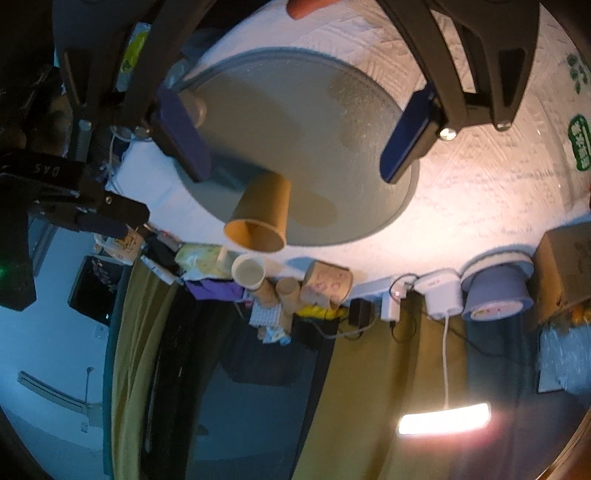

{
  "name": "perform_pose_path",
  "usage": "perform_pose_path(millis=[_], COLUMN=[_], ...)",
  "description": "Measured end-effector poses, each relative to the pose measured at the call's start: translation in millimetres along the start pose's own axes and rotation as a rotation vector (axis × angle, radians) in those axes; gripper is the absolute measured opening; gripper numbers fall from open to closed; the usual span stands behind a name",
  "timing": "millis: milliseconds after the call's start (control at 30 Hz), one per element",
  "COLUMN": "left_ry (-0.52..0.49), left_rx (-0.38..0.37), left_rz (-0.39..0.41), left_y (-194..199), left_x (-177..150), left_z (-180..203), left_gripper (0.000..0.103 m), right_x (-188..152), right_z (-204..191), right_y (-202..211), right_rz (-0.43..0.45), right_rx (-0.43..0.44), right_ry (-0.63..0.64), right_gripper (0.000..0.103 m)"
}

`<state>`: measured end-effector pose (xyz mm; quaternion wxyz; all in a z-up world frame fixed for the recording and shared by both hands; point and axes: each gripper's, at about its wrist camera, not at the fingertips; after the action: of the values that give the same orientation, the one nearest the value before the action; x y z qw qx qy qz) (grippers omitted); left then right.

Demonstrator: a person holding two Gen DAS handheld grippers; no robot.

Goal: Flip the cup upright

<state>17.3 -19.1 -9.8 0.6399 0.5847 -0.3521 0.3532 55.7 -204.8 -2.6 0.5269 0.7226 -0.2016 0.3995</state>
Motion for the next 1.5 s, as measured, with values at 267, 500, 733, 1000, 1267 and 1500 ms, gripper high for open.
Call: perform_pose_path(millis=[267, 500, 733, 1000, 1267, 1500], left_ry=[-0.038, -0.1, -0.141, -0.14, -0.151, -0.151], left_rx=[0.012, 0.014, 0.041, 0.068, 0.081, 0.08], left_rz=[0.073, 0.139, 0.211, 0.268, 0.292, 0.277], left_y=[25, 40, 58, 69, 75, 75], left_x=[20, 30, 34, 36, 36, 35], left_z=[10, 22, 34, 35, 41, 43], left_gripper=[0.094, 0.095, 0.095, 0.095, 0.095, 0.095], right_x=[11, 17, 20, 19, 16, 13], right_z=[1, 0, -3, -5, -3, 6], right_y=[28, 44, 63, 79, 90, 88], right_rz=[0.066, 0.102, 0.15, 0.21, 0.235, 0.233], right_rx=[-0.006, -0.011, -0.015, -0.067, -0.08, -0.097], right_ry=[0.002, 0.003, 0.007, -0.015, -0.031, -0.047], right_gripper=[0.076, 0.076, 0.076, 0.076, 0.076, 0.076])
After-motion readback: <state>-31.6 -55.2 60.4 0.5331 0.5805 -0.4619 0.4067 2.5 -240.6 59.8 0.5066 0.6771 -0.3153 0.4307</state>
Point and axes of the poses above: each gripper's, at about its wrist camera, not at the fingertips, and y roughly against the way its jaws point, z to its right, x to its top, and after that the axes turned 9 degrees about -y, right-handed
